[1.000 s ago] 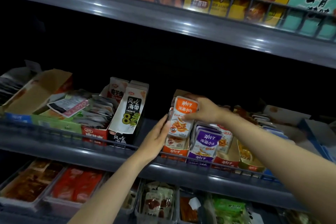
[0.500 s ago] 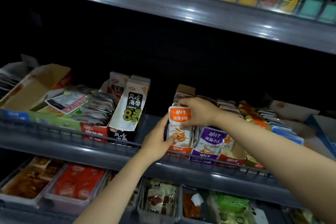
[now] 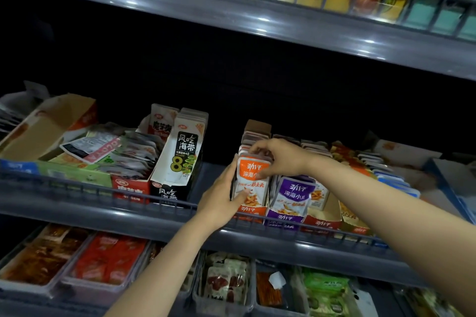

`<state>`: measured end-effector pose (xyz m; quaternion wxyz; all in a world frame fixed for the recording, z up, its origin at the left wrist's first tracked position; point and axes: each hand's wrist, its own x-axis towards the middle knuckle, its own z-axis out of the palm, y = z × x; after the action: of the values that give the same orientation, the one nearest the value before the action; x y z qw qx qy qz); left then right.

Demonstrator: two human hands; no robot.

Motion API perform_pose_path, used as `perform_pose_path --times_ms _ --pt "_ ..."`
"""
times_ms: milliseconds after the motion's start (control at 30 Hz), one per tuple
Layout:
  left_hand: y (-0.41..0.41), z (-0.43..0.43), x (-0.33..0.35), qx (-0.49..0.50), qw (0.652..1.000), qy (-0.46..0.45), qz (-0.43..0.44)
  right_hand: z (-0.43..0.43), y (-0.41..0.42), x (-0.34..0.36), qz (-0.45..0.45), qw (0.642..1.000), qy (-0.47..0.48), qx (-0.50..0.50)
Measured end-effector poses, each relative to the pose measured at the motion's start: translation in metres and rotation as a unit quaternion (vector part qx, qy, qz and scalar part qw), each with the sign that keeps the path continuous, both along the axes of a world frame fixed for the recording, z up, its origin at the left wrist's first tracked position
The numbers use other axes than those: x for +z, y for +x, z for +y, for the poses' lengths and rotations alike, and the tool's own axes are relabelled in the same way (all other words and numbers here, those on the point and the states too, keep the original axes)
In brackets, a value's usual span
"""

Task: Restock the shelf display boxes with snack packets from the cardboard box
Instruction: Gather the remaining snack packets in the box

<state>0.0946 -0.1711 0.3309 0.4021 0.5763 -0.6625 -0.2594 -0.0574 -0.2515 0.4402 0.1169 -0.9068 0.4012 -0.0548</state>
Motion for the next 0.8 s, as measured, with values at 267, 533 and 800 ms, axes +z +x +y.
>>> perform_pose_path --times_ms 267,533,800 --pt "-0.002 0.001 0.001 0.014 0.999 -0.013 -0.03 0.003 -0.007 0.001 -0.034 0.999 -0.015 -0.006" --pt "-0.003 0.001 0.0 0.013 0.999 -0.027 -0.038 0.014 -0.018 0.001 -0.017 0.996 -0.088 -0.023" --pt "-0.004 0.016 0.007 0.005 0.999 -0.033 0.031 0.03 -0.039 0.0 -0.09 0.993 -0.065 -0.048"
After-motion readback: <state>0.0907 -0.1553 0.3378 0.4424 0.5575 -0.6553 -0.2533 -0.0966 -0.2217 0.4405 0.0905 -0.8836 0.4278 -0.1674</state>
